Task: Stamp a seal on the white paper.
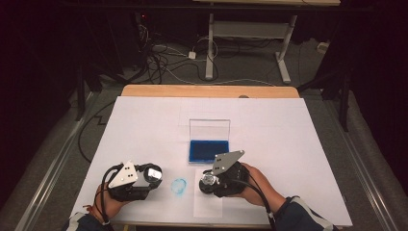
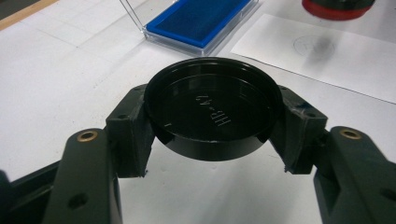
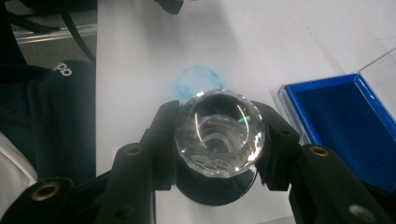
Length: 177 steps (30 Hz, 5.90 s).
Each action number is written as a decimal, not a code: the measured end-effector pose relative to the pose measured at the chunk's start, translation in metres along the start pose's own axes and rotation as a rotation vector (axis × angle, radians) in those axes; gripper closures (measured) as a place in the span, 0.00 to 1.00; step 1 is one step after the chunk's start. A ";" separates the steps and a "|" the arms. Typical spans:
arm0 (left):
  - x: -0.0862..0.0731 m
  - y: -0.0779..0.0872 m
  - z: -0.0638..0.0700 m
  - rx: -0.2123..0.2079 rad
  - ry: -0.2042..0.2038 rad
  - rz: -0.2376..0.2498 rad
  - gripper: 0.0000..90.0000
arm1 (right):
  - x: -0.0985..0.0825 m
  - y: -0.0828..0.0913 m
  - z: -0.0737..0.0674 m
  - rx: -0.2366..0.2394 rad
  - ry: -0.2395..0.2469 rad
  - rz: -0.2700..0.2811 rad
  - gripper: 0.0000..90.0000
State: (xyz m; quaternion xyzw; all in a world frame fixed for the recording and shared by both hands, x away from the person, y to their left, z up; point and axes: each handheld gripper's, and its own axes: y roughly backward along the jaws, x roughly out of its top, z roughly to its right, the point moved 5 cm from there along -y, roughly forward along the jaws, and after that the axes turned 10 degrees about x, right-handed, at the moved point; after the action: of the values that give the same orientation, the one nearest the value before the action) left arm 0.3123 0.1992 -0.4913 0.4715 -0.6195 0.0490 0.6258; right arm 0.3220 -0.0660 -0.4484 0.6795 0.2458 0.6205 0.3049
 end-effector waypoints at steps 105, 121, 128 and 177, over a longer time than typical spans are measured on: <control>0.002 0.000 0.002 -0.011 -0.014 0.005 0.40 | -0.038 -0.032 0.012 0.010 -0.054 -0.035 0.65; 0.002 0.000 0.002 -0.013 -0.016 0.008 0.40 | -0.038 -0.031 0.013 0.006 -0.068 -0.036 0.66; 0.002 0.000 0.002 -0.016 -0.014 0.007 0.40 | -0.038 -0.032 0.012 0.000 -0.064 -0.037 0.66; 0.036 -0.034 0.043 -0.147 -0.013 0.025 0.40 | -0.001 0.033 0.014 -0.072 -0.069 0.181 0.66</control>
State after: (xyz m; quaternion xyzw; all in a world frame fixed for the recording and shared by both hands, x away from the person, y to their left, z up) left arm 0.3108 0.1341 -0.4890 0.4168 -0.6313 0.0078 0.6539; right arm 0.3339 -0.0906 -0.4259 0.7084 0.1505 0.6301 0.2802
